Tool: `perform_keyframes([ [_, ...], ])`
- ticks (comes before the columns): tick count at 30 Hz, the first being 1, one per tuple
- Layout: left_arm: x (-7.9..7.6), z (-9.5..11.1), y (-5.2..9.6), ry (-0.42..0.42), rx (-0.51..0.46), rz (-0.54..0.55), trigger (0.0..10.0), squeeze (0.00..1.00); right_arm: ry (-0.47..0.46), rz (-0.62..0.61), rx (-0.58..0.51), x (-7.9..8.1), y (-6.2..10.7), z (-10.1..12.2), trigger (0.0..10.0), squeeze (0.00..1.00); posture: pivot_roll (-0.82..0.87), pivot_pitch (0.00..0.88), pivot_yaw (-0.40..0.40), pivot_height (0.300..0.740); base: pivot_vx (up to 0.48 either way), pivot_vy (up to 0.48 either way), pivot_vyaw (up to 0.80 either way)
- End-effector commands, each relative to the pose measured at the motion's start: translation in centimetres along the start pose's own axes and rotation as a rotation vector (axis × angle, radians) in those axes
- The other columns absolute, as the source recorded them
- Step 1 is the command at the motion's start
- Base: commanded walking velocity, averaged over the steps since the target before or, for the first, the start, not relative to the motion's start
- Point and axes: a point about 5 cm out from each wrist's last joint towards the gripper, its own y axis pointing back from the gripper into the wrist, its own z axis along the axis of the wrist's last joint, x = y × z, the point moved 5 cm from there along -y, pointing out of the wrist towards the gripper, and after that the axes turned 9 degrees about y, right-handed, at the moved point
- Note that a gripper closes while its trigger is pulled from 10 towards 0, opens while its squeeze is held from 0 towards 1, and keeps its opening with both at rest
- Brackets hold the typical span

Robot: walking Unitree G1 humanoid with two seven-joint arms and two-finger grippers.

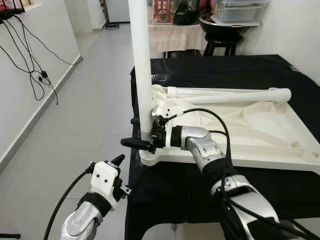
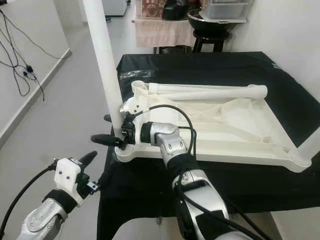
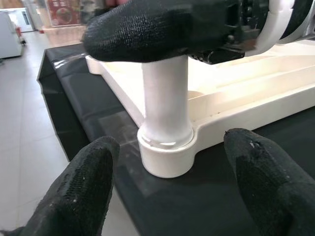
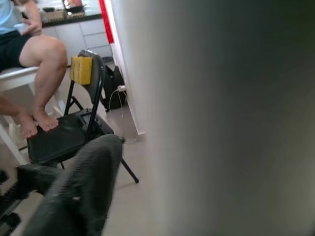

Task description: Building children table

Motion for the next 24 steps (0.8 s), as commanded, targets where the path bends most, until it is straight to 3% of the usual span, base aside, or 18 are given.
perform_keyframes([
  [1, -0.2, -0.5, 0.6, -0.012, 0.037, 0.000, 10.0, 0.00, -0.030, 0.016, 0.039, 0.1, -0.1, -0.9, 0.0, 0.00, 0.08, 0.025, -0.011, 0.740, 0.000, 0.000, 0.00],
  [5, -1.0, -1.0, 1.7, 0.003, 0.059, -0.010, 10.0, 0.00, -0.055, -0.013, 0.078, -0.6, 1.0, -2.1, 0.0, 0.00, 0.08, 0.024, -0.007, 0.740, 0.000, 0.000, 0.00],
  [11, -1.6, -1.3, 2.4, 0.018, 0.074, -0.014, 10.0, 0.00, 0.007, -0.145, 0.127, -2.5, 4.5, -3.5, 0.0, 0.00, 0.06, 0.037, -0.020, 0.740, 0.000, 0.000, 0.00],
  [13, -1.5, -1.2, 2.5, 0.021, 0.071, -0.009, 10.0, 0.00, -0.007, -0.371, 0.187, -3.6, 6.7, -5.0, 0.0, 0.00, 0.05, 0.046, -0.035, 0.740, 0.000, 0.000, 0.00],
  [14, -1.3, -1.1, 2.6, 0.024, 0.067, -0.004, 10.0, 0.00, -0.059, -0.683, 0.221, -3.7, 8.5, -6.2, 0.0, 0.00, 0.04, 0.057, -0.035, 0.740, 0.000, 0.000, 0.00],
  [15, -1.2, -1.1, 2.7, 0.027, 0.065, 0.000, 10.0, 0.00, -0.107, -0.937, 0.266, -3.4, 11.3, -7.0, 0.0, 0.00, 0.03, 0.060, -0.031, 0.740, 0.000, 0.000, 0.00],
  [16, -1.2, -1.1, 2.7, 0.027, 0.065, 0.000, 10.0, 0.00, -0.107, -0.937, 0.266, -3.4, 11.3, -7.0, 0.0, 0.00, 0.03, 0.060, -0.031, 0.740, 0.000, 0.000, 0.00],
  [17, -1.0, -0.9, 2.7, 0.030, 0.062, 0.004, 10.0, 0.00, -0.147, -1.003, 0.316, -0.7, 12.9, -7.8, 0.0, 0.00, 0.01, 0.071, -0.016, 0.740, 0.000, 0.000, 0.00],
  [18, -0.8, -0.8, 2.8, 0.031, 0.061, 0.007, 10.0, 0.00, -0.172, -1.008, 0.336, 1.1, 13.6, -8.1, 0.0, 0.00, 0.01, 0.075, -0.010, 0.740, 0.000, 0.000, 0.00],
  [19, -0.8, -0.8, 2.8, 0.031, 0.061, 0.007, 10.0, 0.00, -0.172, -1.008, 0.336, 1.1, 13.6, -8.1, 0.0, 0.00, 0.01, 0.075, -0.010, 0.740, 0.000, 0.000, 0.00],
  [20, -0.7, -0.7, 2.7, 0.032, 0.061, 0.003, 10.0, 0.00, -0.151, -0.964, 0.341, 2.6, 13.5, -7.9, 0.0, 0.00, -0.03, 0.080, 0.004, 0.740, 0.000, 0.000, 0.00],
  [22, -0.7, -0.7, 2.6, 0.036, 0.063, -0.010, 10.0, 0.00, -0.103, -0.942, 0.341, 3.0, 13.7, -7.3, 0.0, 0.00, -0.04, 0.083, 0.009, 0.740, 0.000, 0.000, 0.00],
  [24, -0.7, -0.7, 2.4, 0.043, 0.066, -0.028, 10.0, 0.00, -0.040, -0.931, 0.334, 2.4, 13.5, -6.6, 0.0, 0.00, -0.03, 0.071, 0.008, 0.740, 0.000, 0.000, 0.00],
])
